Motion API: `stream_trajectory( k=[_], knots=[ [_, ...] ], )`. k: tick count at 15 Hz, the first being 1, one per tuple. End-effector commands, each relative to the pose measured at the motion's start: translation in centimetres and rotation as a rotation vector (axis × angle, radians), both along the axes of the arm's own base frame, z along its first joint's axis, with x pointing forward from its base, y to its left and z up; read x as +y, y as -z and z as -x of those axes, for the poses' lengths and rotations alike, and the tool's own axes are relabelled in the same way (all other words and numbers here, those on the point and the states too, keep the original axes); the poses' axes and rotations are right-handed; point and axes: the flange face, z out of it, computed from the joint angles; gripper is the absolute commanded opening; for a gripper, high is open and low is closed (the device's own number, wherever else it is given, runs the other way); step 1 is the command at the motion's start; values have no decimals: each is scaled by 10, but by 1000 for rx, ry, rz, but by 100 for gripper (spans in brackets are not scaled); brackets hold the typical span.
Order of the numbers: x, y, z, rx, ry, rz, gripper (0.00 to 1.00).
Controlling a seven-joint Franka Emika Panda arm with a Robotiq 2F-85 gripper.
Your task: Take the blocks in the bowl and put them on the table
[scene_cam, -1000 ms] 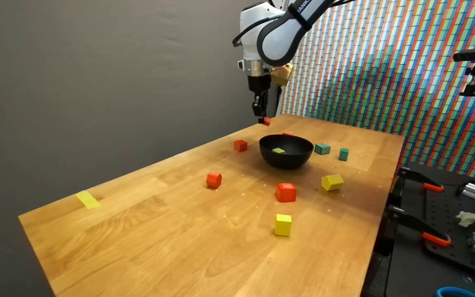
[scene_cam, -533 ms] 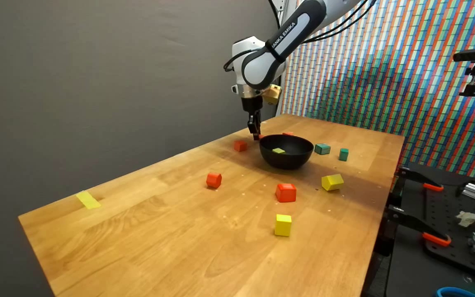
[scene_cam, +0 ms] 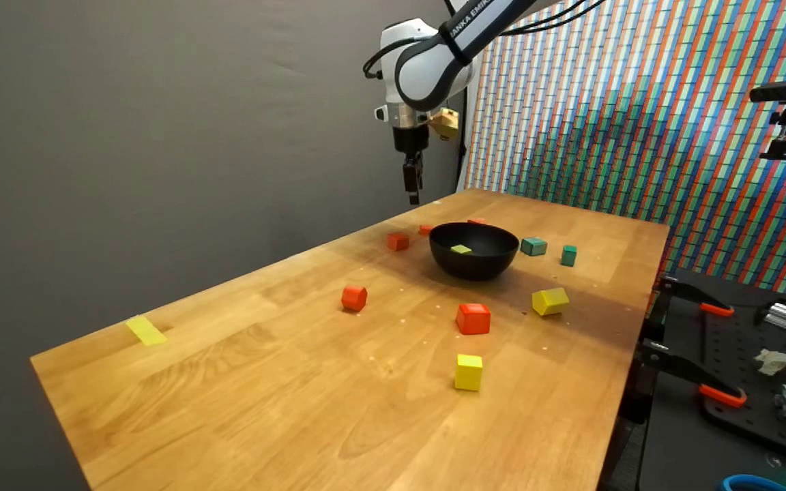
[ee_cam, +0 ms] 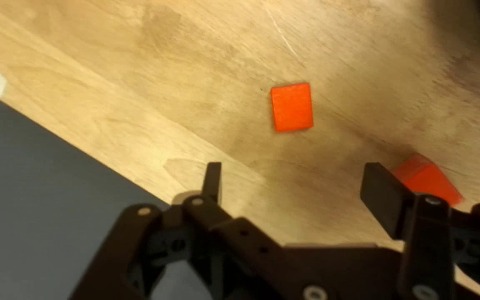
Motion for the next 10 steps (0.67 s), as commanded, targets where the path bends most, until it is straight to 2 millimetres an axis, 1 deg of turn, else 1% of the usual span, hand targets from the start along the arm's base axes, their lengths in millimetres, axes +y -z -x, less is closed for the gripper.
stream_trajectory(
  k=[1, 2, 3, 6, 7, 8, 9, 10],
  knots=[
    [23, -48, 49, 37, -67, -57, 100],
    [33, -51, 62, 54, -69, -72, 100],
    [42, -49, 76, 79, -63, -87, 100],
    [66, -32, 116, 109, -73, -194, 100],
    [70, -25, 128, 112, -93, -222, 100],
    [73, -21, 135, 120, -134, -229, 100],
    [77, -17, 110, 133, -87, -188, 100],
    [79, -11, 120, 141, -105, -198, 100]
  ],
)
